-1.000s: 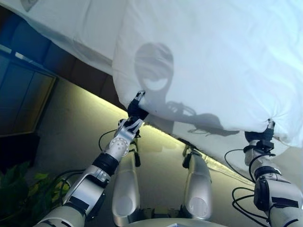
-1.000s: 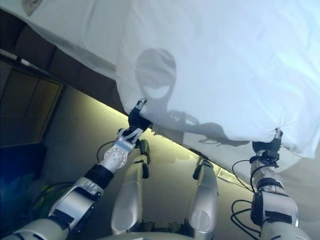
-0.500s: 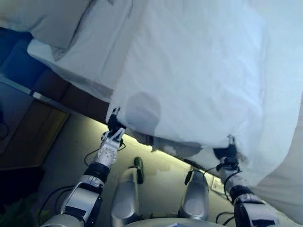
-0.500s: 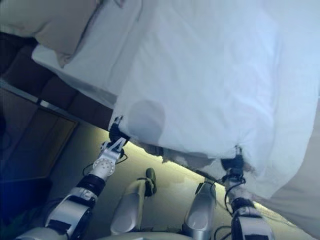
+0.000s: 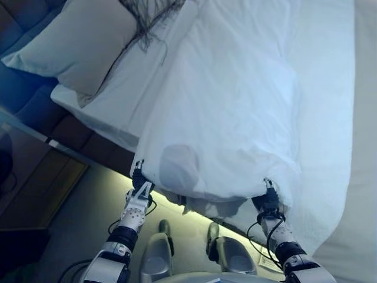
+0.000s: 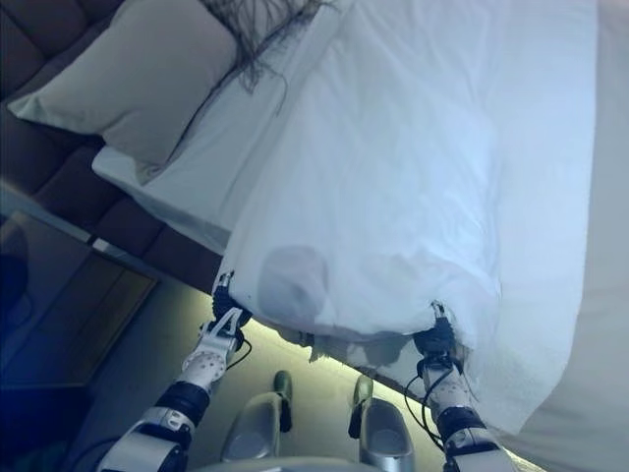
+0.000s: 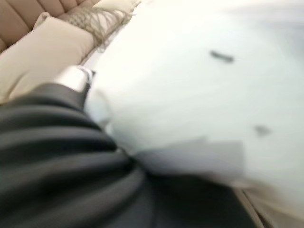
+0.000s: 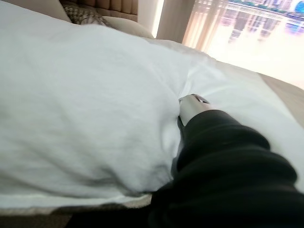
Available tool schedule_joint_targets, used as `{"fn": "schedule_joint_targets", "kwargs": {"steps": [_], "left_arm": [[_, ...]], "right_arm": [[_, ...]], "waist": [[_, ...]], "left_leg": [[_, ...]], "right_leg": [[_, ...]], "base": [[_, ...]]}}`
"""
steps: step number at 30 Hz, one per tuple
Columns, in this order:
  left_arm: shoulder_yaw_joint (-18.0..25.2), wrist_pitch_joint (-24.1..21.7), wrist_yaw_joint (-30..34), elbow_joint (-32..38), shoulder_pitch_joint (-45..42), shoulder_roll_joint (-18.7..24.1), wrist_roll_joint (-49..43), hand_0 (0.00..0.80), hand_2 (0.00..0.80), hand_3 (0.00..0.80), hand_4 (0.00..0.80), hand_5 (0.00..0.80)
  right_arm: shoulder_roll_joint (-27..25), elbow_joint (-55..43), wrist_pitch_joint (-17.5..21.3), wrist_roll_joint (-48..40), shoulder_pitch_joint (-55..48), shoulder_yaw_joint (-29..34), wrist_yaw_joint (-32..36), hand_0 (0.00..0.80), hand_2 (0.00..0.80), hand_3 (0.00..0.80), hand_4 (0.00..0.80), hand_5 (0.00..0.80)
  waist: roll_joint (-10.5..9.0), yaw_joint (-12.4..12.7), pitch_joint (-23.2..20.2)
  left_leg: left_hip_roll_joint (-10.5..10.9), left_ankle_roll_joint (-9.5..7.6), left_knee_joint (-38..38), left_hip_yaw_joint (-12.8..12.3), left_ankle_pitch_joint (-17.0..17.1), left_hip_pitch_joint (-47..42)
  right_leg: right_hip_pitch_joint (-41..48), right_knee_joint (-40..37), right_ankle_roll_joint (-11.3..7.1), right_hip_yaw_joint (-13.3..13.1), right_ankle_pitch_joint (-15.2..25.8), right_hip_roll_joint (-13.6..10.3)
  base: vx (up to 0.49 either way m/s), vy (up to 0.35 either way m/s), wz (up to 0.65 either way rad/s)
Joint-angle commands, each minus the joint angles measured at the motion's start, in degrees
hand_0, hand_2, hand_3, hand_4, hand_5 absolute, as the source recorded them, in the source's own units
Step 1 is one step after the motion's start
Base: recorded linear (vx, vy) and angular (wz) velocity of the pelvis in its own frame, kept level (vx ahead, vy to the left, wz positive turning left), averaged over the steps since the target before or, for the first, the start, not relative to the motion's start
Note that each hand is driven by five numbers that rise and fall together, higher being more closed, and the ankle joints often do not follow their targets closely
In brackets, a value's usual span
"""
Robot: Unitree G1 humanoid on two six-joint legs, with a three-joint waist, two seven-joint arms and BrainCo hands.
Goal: Make the bed neatly
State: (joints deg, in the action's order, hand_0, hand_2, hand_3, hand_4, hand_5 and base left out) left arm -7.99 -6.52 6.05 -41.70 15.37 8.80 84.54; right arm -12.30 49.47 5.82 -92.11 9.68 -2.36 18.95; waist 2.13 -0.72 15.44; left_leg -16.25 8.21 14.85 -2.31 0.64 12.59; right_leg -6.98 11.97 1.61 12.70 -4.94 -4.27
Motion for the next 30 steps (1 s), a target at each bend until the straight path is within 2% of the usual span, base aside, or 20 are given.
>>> {"fn": "schedule_joint_targets", "kwargs": {"steps": [1, 3, 5, 7, 9, 11, 13, 14, 15, 16, 17, 18, 19, 20, 21, 22, 24, 27, 28, 30], "left_arm": [[2.15, 0.24, 3.66, 4.09, -5.87, -1.78, 0.30, 0.800, 0.800, 0.800, 0.800, 0.800], [2.32, 0.90, 3.86, 3.97, -6.76, -2.55, 0.44, 0.800, 0.800, 0.800, 0.800, 0.800], [2.59, 1.94, 3.55, 4.67, -7.55, -2.88, 0.40, 0.800, 0.800, 0.800, 0.800, 0.800], [2.66, 3.04, 2.94, 5.60, -8.17, -2.66, -0.02, 0.800, 0.800, 0.800, 0.800, 0.800], [2.38, 4.88, 0.98, 6.89, -8.32, -1.86, -1.40, 0.800, 0.800, 0.800, 0.800, 0.800], [1.76, 6.45, -0.15, 7.03, -7.82, -1.08, -2.64, 0.800, 0.800, 0.800, 0.800, 0.800], [1.63, 7.87, -0.50, 6.00, -7.17, 0.11, -4.03, 0.800, 0.800, 0.800, 0.800, 0.800], [2.25, 7.84, -0.54, 6.18, -7.54, 1.01, -4.81, 0.800, 0.800, 0.800, 0.800, 0.800], [2.52, 7.80, -0.51, 6.40, -7.80, 1.45, -5.14, 0.800, 0.800, 0.800, 0.800, 0.800], [3.11, 7.82, -0.77, 7.19, -8.38, 2.28, -5.67, 0.800, 0.800, 0.800, 0.800, 0.800], [3.39, 7.83, -0.67, 7.36, -8.42, 2.81, -5.90, 0.800, 0.800, 0.800, 0.800, 0.800], [3.42, 7.41, -0.18, 6.79, -8.11, 3.18, -6.20, 0.800, 0.800, 0.800, 0.800, 0.800], [3.55, 7.02, 0.32, 5.98, -7.64, 3.12, -6.69, 0.800, 0.800, 0.800, 0.800, 0.800], [3.27, 6.70, 0.41, 5.65, -7.13, 3.09, -6.91, 0.800, 0.800, 0.800, 0.800, 0.800], [3.08, 6.28, 0.49, 5.50, -7.01, 2.86, -6.91, 0.800, 0.800, 0.800, 0.800, 0.800], [2.76, 6.16, 0.38, 5.73, -7.08, 2.64, -6.84, 0.800, 0.800, 0.800, 0.800, 0.800], [1.50, 6.74, 0.45, 6.86, -6.08, 2.26, -5.88, 0.800, 0.800, 0.800, 0.800, 0.800], [0.33, 4.64, 2.43, 5.84, -2.75, 0.84, -4.03, 0.800, 0.800, 0.800, 0.800, 0.800], [0.05, 4.56, 2.50, 4.93, -1.63, 0.44, -2.82, 0.800, 0.800, 0.800, 0.800, 0.800], [-0.22, 4.19, 2.77, 3.76, -1.82, -0.15, -2.26, 0.800, 0.800, 0.800, 0.800, 0.800]], "right_arm": [[-1.62, -4.35, 0.12, 5.34, -2.65, 2.29, 0.31, 0.800, 0.800, 0.800, 0.800, 0.800], [-2.30, -4.23, 0.10, 7.88, -2.91, 2.85, -1.18, 0.800, 0.800, 0.800, 0.800, 0.800], [-2.97, -4.43, 0.19, 9.41, -3.47, 3.42, -2.06, 0.800, 0.800, 0.800, 0.800, 0.800], [-3.50, -4.88, 0.32, 10.26, -3.75, 3.60, -2.84, 0.800, 0.800, 0.800, 0.800, 0.800], [-3.56, -5.14, 0.70, 9.91, -4.46, 4.07, -2.75, 0.800, 0.800, 0.800, 0.800, 0.800], [-2.70, -5.11, 0.94, 8.83, -6.07, 5.19, -1.50, 0.800, 0.800, 0.800, 0.800, 0.800], [-0.93, -4.94, 0.37, 8.77, -7.03, 5.65, -0.63, 0.800, 0.800, 0.800, 0.800, 0.800], [0.46, -6.48, -0.49, 9.49, -7.44, 4.99, -1.58, 0.800, 0.800, 0.800, 0.800, 0.800], [1.02, -7.32, -0.89, 9.78, -7.52, 4.55, -2.06, 0.800, 0.800, 0.800, 0.800, 0.800], [2.24, -9.42, -1.17, 10.18, -8.29, 3.14, -2.67, 0.800, 0.800, 0.800, 0.800, 0.800], [2.94, -11.20, -1.03, 9.84, -9.11, 1.78, -3.26, 0.800, 0.800, 0.800, 0.800, 0.800], [3.65, -12.16, -1.01, 9.23, -10.09, 0.65, -3.29, 0.800, 0.800, 0.800, 0.800, 0.800], [3.79, -11.83, -1.25, 8.30, -10.66, 0.01, -2.66, 0.800, 0.800, 0.800, 0.800, 0.800], [4.08, -11.06, -1.60, 7.52, -11.16, -0.21, -1.97, 0.800, 0.800, 0.800, 0.800, 0.800], [4.16, -10.54, -1.99, 7.17, -11.36, -0.37, -1.93, 0.800, 0.800, 0.800, 0.800, 0.800], [4.38, -10.47, -1.72, 6.87, -11.40, -0.72, -2.48, 0.800, 0.800, 0.800, 0.800, 0.800], [4.11, -9.92, 0.99, 4.45, -10.20, -1.78, -2.60, 0.800, 0.800, 0.800, 0.800, 0.800], [2.08, -7.13, 4.00, 2.48, -4.59, -3.94, -2.05, 0.800, 0.800, 0.800, 0.800, 0.800], [1.52, -6.14, 4.69, 3.10, -2.85, -4.01, -2.36, 0.800, 0.800, 0.800, 0.800, 0.800], [0.51, -5.94, 4.33, 2.93, -1.56, -3.99, -2.92, 0.800, 0.800, 0.800, 0.800, 0.800]], "waist": [[1.97, 0.99, -5.79], [3.46, 0.34, -7.07], [4.31, 0.34, -7.81], [4.18, 0.31, -7.85], [2.97, 0.03, -7.92], [1.50, 0.17, -8.00], [0.27, 1.35, -8.27], [-0.19, 1.61, -8.07], [-0.39, 1.74, -8.22], [-0.55, 1.65, -8.02], [-0.75, 1.21, -8.36], [-0.82, 0.79, -8.59], [-1.00, 0.58, -8.83], [-1.23, 0.85, -9.09], [-1.45, 1.11, -9.14], [-1.74, 1.41, -9.15], [-1.72, 2.30, -8.14], [-1.02, 3.91, -6.41], [-0.94, 3.71, -5.93], [-1.15, 3.47, -5.53]], "left_leg": [[-5.26, 3.84, -10.26, 2.02, 15.61, -4.38], [-5.72, 4.86, -13.06, 1.46, 15.20, -7.32], [-4.43, 5.37, -14.55, 2.26, 13.28, -8.80], [-2.68, 5.41, -13.32, 2.82, 9.97, -9.47], [-0.99, 4.96, -8.01, 1.56, 4.85, -8.99], [0.50, 4.02, -2.85, -0.01, 1.56, -8.02], [2.89, 2.13, -1.47, 0.12, -1.00, -8.25], [4.53, 0.61, -1.95, -1.37, -2.14, -9.57], [5.30, -0.07, -2.36, -2.01, -2.07, -9.72], [6.50, -1.49, -2.24, -3.25, -2.47, -9.79], [7.49, -2.32, -2.28, -3.56, -2.10, -9.02], [8.16, -3.03, -1.96, -4.45, -2.07, -8.40], [8.42, -3.47, -1.73, -5.52, -1.78, -7.89], [8.61, -3.45, -1.77, -6.40, -1.22, -7.46], [8.79, -3.37, -1.85, -6.98, -0.89, -7.29], [9.27, -3.30, -2.28, -6.93, -0.13, -7.02], [10.44, -2.73, -3.24, -4.46, 1.46, -5.15], [11.42, -1.91, -7.14, -3.69, 5.11, -1.85], [10.68, -1.30, -7.15, -5.22, 5.69, -1.27], [7.67, 0.58, -4.83, -3.92, 7.41, 0.52]], "right_leg": [[-0.70, 0.61, -7.59, -2.46, 3.75, -5.28], [-0.13, 1.30, -9.17, -3.81, 3.41, -7.97], [0.74, 1.67, -11.53, -5.77, 3.54, -11.47], [1.37, 1.78, -13.77, -7.54, 4.13, -14.70], [2.76, 0.77, -15.85, -9.01, 5.84, -18.27], [4.71, -1.74, -16.61, -8.17, 9.37, -20.99], [5.11, -3.89, -16.61, -5.82, 15.22, -24.29], [3.80, -2.14, -16.61, -4.30, 18.01, -25.21], [2.79, -1.09, -16.61, -3.90, 18.99, -25.27], [0.82, 3.15, -16.61, -4.47, 17.85, -23.67], [-0.39, 3.82, -16.14, -5.26, 16.02, -21.40], [-0.99, 5.57, -15.20, -4.61, 12.32, -18.03], [-1.06, 6.14, -14.51, -2.83, 9.69, -14.93], [-0.18, 5.35, -12.90, -0.01, 7.06, -11.17], [0.40, 4.77, -11.99, 1.74, 6.44, -9.19], [0.50, 3.83, -11.44, 2.27, 7.10, -7.71], [1.26, 0.13, -9.89, 0.66, 7.13, -5.39], [0.87, -4.28, -9.11, 1.93, 8.32, -3.30], [1.22, -5.32, -8.76, 2.77, 8.37, -3.14], [1.49, -5.45, -8.25, 2.29, 8.31, -3.32]], "base": [[0.207, 0.483, -0.21], [0.253, 0.582, -0.20], [0.261, 0.617, -0.10], [0.203, 0.548, -0.04], [0.154, 0.452, -0.15], [0.115, 0.218, -0.03], [0.133, 0.258, 0.11], [0.073, 0.295, -0.25], [-0.008, 0.338, -0.62], [-0.049, 0.327, -0.63], [-0.052, 0.383, -0.48], [-0.036, 0.293, -0.25], [-0.015, 0.241, -0.21], [0.005, 0.137, -0.19], [0.015, 0.056, -0.10], [-0.014, -0.031, 0.02], [-0.212, -0.092, 0.58], [-0.342, -0.013, 0.71], [-0.141, 0.075, 0.16], [-0.007, 0.133, 0.12]]}}
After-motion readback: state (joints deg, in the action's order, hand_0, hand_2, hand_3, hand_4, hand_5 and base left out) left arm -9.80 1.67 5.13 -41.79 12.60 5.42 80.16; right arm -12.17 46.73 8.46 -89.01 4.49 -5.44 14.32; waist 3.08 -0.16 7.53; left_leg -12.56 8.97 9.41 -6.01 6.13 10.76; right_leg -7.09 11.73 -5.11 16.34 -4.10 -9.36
